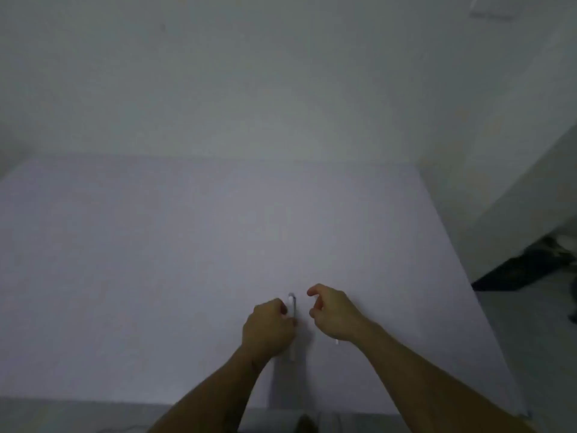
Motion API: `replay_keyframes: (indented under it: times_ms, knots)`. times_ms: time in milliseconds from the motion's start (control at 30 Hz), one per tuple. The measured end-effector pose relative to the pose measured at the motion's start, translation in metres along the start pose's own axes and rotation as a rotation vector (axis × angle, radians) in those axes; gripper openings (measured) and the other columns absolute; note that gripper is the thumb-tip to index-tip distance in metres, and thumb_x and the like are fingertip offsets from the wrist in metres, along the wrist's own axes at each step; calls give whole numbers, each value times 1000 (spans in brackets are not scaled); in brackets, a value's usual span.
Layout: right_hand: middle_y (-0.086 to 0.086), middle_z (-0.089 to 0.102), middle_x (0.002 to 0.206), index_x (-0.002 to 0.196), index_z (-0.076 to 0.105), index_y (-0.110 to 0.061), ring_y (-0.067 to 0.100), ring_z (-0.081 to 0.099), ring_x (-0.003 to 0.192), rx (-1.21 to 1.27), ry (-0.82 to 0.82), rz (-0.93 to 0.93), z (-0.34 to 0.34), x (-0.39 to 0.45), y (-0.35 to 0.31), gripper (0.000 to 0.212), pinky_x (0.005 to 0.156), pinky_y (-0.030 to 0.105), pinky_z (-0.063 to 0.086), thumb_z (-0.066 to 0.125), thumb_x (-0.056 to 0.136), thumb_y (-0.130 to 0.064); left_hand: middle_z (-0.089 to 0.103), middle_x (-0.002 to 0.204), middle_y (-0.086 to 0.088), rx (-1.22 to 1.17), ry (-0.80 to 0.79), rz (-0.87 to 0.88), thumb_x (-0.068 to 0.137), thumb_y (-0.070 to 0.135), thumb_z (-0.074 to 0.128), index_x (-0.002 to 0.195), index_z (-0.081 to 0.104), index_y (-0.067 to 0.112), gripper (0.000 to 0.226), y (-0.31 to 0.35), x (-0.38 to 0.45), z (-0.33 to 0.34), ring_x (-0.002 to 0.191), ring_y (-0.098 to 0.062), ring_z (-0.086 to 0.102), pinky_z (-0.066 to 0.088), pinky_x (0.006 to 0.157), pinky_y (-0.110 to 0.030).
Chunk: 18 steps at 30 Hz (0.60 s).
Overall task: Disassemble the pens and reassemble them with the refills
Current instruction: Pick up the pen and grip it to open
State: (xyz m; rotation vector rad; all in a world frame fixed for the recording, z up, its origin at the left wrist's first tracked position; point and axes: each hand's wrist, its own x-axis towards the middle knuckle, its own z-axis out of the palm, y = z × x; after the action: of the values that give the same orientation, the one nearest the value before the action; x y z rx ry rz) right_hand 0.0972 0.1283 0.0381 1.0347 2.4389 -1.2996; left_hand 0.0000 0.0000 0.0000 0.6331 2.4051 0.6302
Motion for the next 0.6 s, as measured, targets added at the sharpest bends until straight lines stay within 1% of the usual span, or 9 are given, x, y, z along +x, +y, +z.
replay_keyframes:
  times_ms: [67,167,233,300,367,433,467,533,600]
  knots:
    - [6,66,98,133,53,-17,17,63,83,5,-4,21,1,1,2,42,70,24,51,56,92,-11,63,83,4,30,-21,-49,78,45,67,90,57,25,26,-2,-2,10,67,-9,59,48,58,-24]
    - [6,66,101,134,52,-17,17,62,84,-14,-16,44,3,0,8,42,66,22,48,54,92,-9,55,87,4,80,-3,-28,80,43,65,98,54,22,30,-5,-7,25,65,-7,52,38,52,-20]
    - [6,65,101,134,53,-17,17,62,83,-20,-24,43,3,1,11,42,67,22,47,55,92,-10,52,86,3,82,43,-14,86,34,59,96,53,21,17,-4,-7,27,62,-5,47,40,53,-20]
    - [5,65,102,133,53,-17,17,61,83,5,-21,59,4,3,13,41,65,21,46,56,92,-11,54,84,1,61,66,-23,89,29,53,87,51,21,8,-4,-5,23,62,-8,49,45,55,-23]
    - [5,65,105,132,55,-17,18,63,86,65,-12,82,5,6,12,41,68,23,48,58,91,-14,56,82,1,11,77,-44,88,28,52,82,50,21,9,-4,-4,18,63,-10,52,44,54,-24]
    - [7,65,107,130,56,-16,22,65,93,145,0,112,6,10,6,40,78,29,52,60,90,-17,59,82,1,-43,104,-47,89,29,54,81,53,21,11,-5,-4,12,66,-11,55,46,54,-24]
    - [8,66,106,130,56,-15,24,66,93,207,1,128,7,12,2,40,79,33,53,61,90,-17,61,82,0,-67,127,-43,90,28,55,82,54,21,11,-5,-4,8,66,-11,56,47,55,-24]
    - [9,66,96,125,58,-14,22,66,77,385,5,173,7,17,-9,36,66,31,54,61,89,-16,61,81,1,-104,185,-31,91,26,56,82,54,22,11,-2,-5,-1,65,-8,55,45,54,-23]
    - [8,67,86,110,64,-13,17,60,63,578,-3,200,5,23,-21,21,53,26,50,61,89,-17,59,76,5,-118,231,5,90,24,59,81,53,23,12,2,-5,-11,63,-7,53,42,53,-22]
